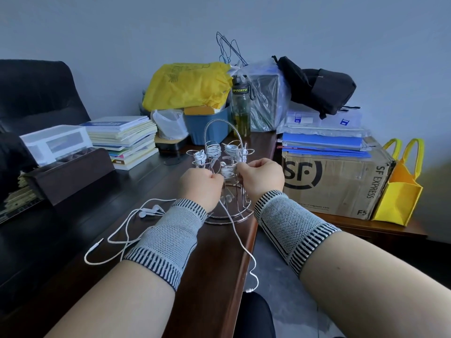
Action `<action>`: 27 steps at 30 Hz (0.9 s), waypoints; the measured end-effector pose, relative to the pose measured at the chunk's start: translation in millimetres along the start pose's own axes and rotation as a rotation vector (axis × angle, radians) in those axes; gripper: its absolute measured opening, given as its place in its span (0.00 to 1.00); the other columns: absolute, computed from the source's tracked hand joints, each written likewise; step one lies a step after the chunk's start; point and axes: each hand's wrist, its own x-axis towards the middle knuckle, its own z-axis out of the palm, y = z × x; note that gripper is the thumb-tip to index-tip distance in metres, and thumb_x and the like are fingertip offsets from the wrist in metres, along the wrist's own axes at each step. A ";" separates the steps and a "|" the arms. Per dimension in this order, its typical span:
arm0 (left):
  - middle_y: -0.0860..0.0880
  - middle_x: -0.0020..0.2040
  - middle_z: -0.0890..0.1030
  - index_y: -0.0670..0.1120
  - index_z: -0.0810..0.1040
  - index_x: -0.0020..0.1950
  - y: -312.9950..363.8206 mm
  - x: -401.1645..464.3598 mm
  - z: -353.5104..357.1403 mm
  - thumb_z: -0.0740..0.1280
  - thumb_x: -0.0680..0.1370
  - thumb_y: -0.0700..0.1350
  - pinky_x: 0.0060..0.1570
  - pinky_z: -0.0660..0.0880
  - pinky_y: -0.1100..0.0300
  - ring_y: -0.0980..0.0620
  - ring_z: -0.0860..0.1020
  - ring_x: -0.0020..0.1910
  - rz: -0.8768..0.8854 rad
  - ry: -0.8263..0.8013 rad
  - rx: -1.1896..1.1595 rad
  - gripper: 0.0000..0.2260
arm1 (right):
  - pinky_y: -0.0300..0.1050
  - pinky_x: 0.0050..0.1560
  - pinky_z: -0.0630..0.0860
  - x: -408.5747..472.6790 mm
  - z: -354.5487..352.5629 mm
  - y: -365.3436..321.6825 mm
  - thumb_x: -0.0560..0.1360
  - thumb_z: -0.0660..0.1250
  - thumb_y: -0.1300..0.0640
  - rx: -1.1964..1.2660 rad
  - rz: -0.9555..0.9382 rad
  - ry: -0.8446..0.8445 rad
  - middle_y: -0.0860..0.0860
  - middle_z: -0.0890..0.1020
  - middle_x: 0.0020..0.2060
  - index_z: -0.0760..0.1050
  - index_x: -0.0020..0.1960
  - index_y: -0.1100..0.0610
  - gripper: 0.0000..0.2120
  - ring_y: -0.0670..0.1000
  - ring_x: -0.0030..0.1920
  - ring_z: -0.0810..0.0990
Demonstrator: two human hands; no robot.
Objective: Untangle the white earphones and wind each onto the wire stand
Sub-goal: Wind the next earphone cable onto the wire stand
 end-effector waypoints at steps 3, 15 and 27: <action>0.41 0.37 0.85 0.38 0.83 0.36 -12.7 1.0 1.0 0.61 0.67 0.52 0.43 0.81 0.47 0.40 0.84 0.42 0.003 -0.022 -0.156 0.19 | 0.45 0.43 0.80 1.5 1.6 4.3 0.73 0.70 0.53 -0.011 -0.037 0.011 0.48 0.82 0.36 0.73 0.36 0.50 0.09 0.50 0.38 0.81; 0.55 0.22 0.66 0.45 0.70 0.26 -18.2 -4.0 -16.5 0.69 0.75 0.42 0.26 0.62 0.69 0.59 0.66 0.24 0.211 -0.181 -0.057 0.17 | 0.30 0.44 0.70 -24.6 4.6 27.3 0.72 0.69 0.66 -0.176 -0.722 -0.208 0.39 0.67 0.41 0.82 0.52 0.52 0.13 0.40 0.40 0.72; 0.51 0.37 0.84 0.44 0.78 0.40 -5.9 -1.8 -53.8 0.65 0.79 0.43 0.47 0.81 0.51 0.55 0.81 0.32 0.078 -0.296 -0.156 0.09 | 0.23 0.43 0.68 -30.2 3.9 23.1 0.76 0.70 0.60 -0.084 -0.670 -0.133 0.48 0.70 0.46 0.81 0.47 0.59 0.03 0.38 0.44 0.74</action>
